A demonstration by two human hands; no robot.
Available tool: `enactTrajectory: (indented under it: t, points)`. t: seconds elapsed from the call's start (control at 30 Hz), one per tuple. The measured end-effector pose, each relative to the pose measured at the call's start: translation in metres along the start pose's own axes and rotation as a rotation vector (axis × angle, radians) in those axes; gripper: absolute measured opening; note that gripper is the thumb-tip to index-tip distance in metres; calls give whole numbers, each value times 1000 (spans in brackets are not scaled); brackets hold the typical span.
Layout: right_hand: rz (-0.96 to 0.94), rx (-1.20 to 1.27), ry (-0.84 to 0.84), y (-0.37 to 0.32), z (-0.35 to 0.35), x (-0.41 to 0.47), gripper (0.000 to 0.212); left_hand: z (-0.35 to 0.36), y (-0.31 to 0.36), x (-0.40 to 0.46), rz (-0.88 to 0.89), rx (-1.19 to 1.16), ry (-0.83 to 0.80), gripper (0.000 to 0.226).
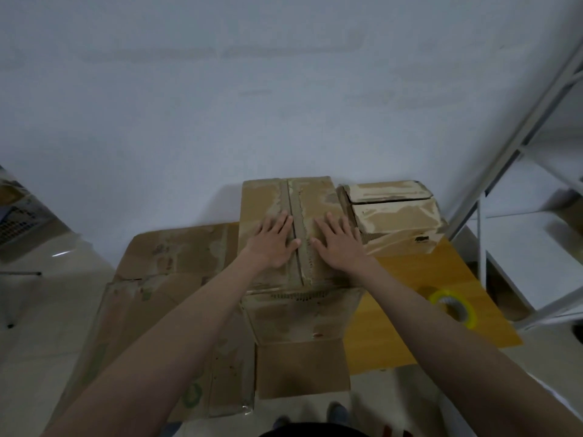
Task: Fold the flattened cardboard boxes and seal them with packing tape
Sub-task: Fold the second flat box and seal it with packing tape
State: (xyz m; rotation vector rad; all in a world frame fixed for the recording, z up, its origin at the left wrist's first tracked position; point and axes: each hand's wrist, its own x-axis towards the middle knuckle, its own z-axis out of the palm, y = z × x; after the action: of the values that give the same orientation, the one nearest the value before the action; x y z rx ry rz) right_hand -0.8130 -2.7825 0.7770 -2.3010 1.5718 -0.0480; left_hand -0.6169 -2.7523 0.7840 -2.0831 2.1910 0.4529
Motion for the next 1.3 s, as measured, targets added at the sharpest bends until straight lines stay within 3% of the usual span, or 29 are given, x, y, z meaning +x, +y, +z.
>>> enactTrajectory:
  t: [0.2,0.37,0.6,0.87,1.17,1.3]
  points:
    - [-2,19,200,-3,-37,-3,55,-51,13,2,36,15,185,77]
    - [75,-9,413,60,-87,-27,49,-88,97,32,219,79,343,68]
    - [408,30,446,222,-87,-115,50,-15,263,84,495,78,221,62]
    - [587,84,254,339,-22,-150,57,91,345,132,483,106,-5,66]
    - [502,162,-74,383,70,-113,48,185,330,164,297,105,-249,58]
    - [427,8,-262,388,101,-105,56,198,321,163,291,119,-236,58]
